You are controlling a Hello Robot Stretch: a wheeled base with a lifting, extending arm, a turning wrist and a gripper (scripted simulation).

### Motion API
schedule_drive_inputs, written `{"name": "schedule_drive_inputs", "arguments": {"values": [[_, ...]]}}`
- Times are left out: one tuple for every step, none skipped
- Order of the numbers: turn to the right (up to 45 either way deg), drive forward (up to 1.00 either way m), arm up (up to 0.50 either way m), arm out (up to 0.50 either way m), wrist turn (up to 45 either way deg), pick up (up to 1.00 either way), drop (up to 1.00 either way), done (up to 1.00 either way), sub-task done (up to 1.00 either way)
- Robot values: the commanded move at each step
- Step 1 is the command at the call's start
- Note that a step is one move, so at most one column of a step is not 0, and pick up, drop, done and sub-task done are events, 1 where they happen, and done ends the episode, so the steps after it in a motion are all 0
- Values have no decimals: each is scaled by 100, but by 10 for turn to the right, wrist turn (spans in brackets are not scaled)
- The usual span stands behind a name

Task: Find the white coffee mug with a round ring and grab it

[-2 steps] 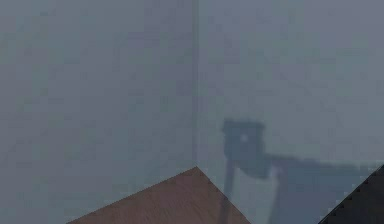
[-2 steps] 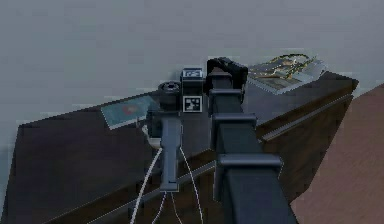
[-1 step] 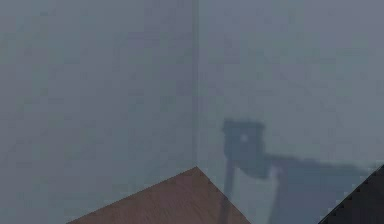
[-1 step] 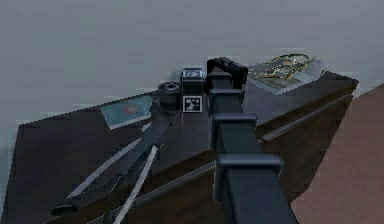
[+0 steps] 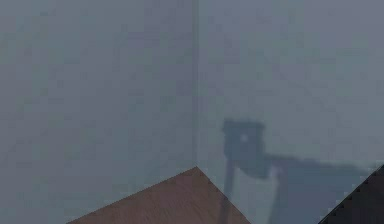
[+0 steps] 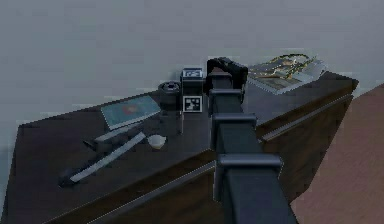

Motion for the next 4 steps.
{"name": "schedule_drive_inputs", "arguments": {"values": [[0, 0, 0, 0, 450, 0, 0, 0, 0], [0, 0, 0, 0, 180, 0, 0, 0, 0], [0, 0, -8, 0, 0, 0, 0, 0, 0], [0, 0, 0, 0, 0, 100, 0, 0, 0]]}}
